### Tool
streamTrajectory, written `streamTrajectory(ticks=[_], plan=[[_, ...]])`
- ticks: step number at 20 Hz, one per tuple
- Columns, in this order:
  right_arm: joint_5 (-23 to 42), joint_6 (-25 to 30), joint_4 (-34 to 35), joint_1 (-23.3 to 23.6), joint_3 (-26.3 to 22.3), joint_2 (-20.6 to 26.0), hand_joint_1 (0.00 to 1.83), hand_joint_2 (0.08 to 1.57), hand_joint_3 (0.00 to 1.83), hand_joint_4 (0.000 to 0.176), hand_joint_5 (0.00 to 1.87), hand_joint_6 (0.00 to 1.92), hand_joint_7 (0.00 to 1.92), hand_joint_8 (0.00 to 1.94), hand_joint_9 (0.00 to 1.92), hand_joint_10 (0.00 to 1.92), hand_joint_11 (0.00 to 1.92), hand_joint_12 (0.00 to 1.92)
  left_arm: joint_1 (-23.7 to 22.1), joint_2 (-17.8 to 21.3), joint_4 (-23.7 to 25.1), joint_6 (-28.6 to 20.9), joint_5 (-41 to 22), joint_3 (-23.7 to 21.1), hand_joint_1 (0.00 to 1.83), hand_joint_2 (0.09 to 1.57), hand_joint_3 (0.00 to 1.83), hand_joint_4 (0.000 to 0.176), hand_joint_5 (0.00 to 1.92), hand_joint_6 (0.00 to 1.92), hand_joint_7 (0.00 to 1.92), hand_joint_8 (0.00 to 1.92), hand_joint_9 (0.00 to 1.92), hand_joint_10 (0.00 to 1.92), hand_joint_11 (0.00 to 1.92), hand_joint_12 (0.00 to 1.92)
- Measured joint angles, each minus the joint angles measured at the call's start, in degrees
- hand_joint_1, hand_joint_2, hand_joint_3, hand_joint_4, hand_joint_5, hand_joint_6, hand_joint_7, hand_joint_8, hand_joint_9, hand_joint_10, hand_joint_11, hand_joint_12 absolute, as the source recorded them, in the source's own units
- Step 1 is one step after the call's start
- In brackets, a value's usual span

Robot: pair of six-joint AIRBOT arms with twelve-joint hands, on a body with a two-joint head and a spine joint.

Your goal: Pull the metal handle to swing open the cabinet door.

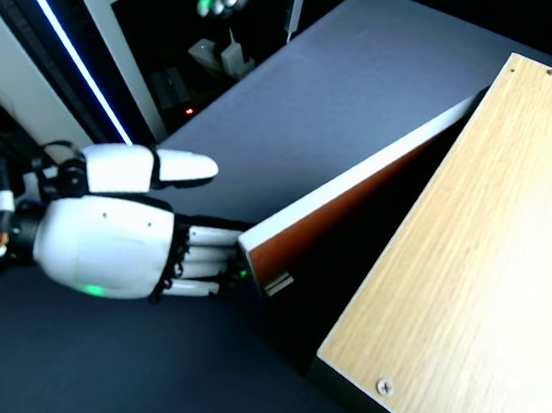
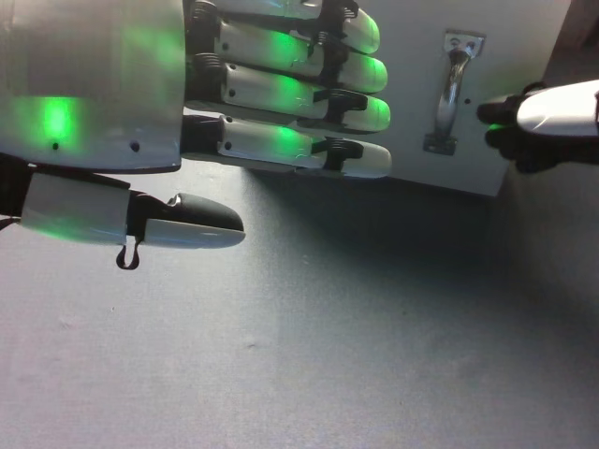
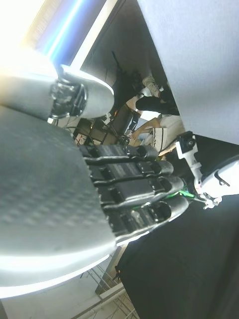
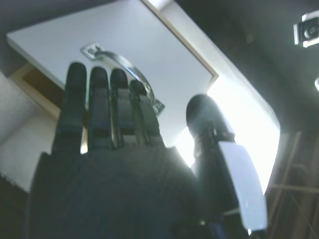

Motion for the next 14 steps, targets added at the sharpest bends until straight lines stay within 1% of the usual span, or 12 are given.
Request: streamTrajectory(ticks=[3, 6, 9, 11, 14], plan=[[0.6, 0.0, -0.3, -1.1, -0.2, 0.9, 0.00, 1.50, 0.00, 0.000, 0.13, 0.00, 0.20, 0.00, 0.18, 0.00, 0.00, 0.52, 0.0, 0.0, 0.0, 0.0, 0.0, 0.0, 0.00, 1.57, 0.07, 0.000, 0.29, 0.00, 0.32, 0.00, 0.28, 0.00, 0.00, 0.62], [2.5, 0.0, -1.0, -2.1, -0.7, 2.1, 0.00, 1.50, 0.00, 0.000, 0.16, 0.01, 0.22, 0.00, 0.20, 0.01, 0.00, 0.59, 0.0, 0.0, 0.0, 0.0, 0.0, 0.0, 0.00, 1.57, 0.06, 0.000, 0.28, 0.00, 0.30, 0.00, 0.28, 0.00, 0.00, 0.66], [3.1, 0.0, -1.9, -2.9, -0.7, 3.1, 0.00, 1.49, 0.00, 0.000, 0.16, 0.01, 0.22, 0.00, 0.21, 0.01, 0.00, 0.60, 0.0, 0.0, 0.0, 0.0, 0.0, 0.0, 0.00, 1.57, 0.06, 0.000, 0.29, 0.00, 0.31, 0.00, 0.29, 0.00, 0.00, 0.68], [3.3, 0.0, -2.5, -3.2, -0.7, 3.8, 0.00, 1.49, 0.00, 0.000, 0.16, 0.00, 0.23, 0.00, 0.21, 0.00, 0.00, 0.65, 0.0, 0.0, 0.0, 0.0, -0.1, 0.0, 0.00, 1.57, 0.06, 0.000, 0.29, 0.00, 0.31, 0.00, 0.29, 0.00, 0.00, 0.69], [3.9, 0.0, -2.8, -3.5, -0.7, 4.3, 0.00, 1.50, 0.00, 0.000, 0.15, 0.00, 0.23, 0.00, 0.20, 0.00, 0.00, 0.61, 0.0, 0.0, 0.0, 0.0, 0.0, 0.0, 0.00, 1.57, 0.06, 0.000, 0.30, 0.00, 0.32, 0.00, 0.29, 0.00, 0.00, 0.70]])
